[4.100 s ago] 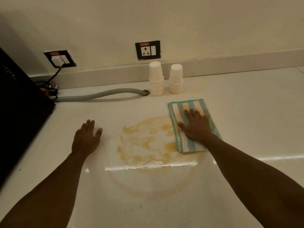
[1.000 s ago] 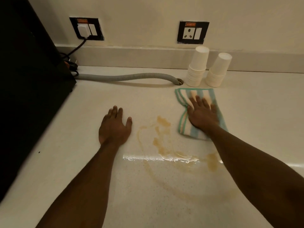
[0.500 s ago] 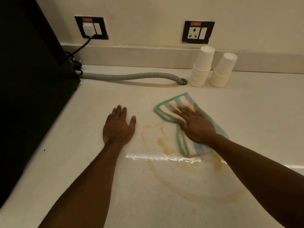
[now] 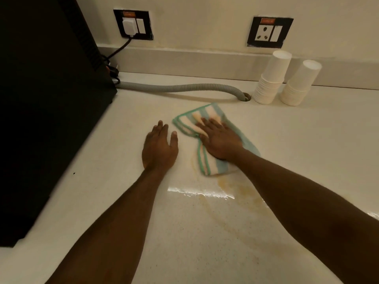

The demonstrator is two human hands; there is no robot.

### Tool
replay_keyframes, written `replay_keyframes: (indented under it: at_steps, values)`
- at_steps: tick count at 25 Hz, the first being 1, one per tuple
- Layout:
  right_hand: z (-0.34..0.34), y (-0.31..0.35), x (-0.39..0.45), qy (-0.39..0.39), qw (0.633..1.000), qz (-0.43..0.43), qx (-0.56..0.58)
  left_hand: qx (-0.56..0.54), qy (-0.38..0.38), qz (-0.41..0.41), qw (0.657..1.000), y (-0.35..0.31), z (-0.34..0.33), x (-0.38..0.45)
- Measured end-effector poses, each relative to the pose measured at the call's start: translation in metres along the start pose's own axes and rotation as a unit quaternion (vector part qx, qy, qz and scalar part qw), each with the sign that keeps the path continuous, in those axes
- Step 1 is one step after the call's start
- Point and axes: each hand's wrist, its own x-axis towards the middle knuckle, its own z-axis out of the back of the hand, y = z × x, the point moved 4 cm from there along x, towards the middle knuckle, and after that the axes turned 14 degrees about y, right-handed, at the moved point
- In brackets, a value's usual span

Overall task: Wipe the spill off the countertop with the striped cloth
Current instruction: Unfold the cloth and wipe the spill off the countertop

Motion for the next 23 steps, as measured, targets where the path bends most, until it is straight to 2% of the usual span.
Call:
replay_keyframes:
  at_steps: [2, 4, 6, 9, 12, 16, 18, 20, 23]
  values:
    - [-0.009, 0.0, -0.034, 0.003, 0.996, 0.084, -0.022, 0.037, -0.026, 0.0, 0.999, 0.01, 0.015, -0.009]
    - [-0.013, -0.024, -0.058, 0.015, 0.992, 0.12, -0.02, 0.085, -0.01, 0.012, 0.996, 0.037, 0.03, -0.012]
    - [-0.008, -0.051, -0.061, -0.001, 0.997, 0.077, -0.013, 0.105, 0.034, 0.033, 0.993, 0.072, 0.046, -0.013]
    - [0.004, -0.067, -0.03, -0.015, 1.0, -0.017, 0.004, 0.07, 0.106, 0.054, 0.99, 0.097, 0.046, -0.017]
    - [0.011, -0.056, 0.004, 0.002, 0.998, -0.056, 0.006, 0.053, 0.071, 0.047, 0.995, 0.091, 0.034, -0.018]
    - [0.008, -0.01, 0.033, 0.01, 0.999, -0.053, -0.005, 0.056, 0.048, 0.057, 0.996, 0.093, 0.032, -0.018]
    - [0.005, 0.024, 0.031, 0.014, 1.0, -0.005, -0.008, 0.069, 0.053, 0.052, 0.995, 0.093, 0.032, -0.017]
    - [-0.007, 0.05, 0.012, 0.012, 0.996, 0.08, -0.047, 0.077, 0.06, 0.052, 0.994, 0.093, 0.032, -0.017]
    - [-0.019, 0.037, -0.034, 0.043, 0.978, 0.198, -0.05, 0.092, 0.072, 0.057, 0.991, 0.093, 0.032, -0.018]
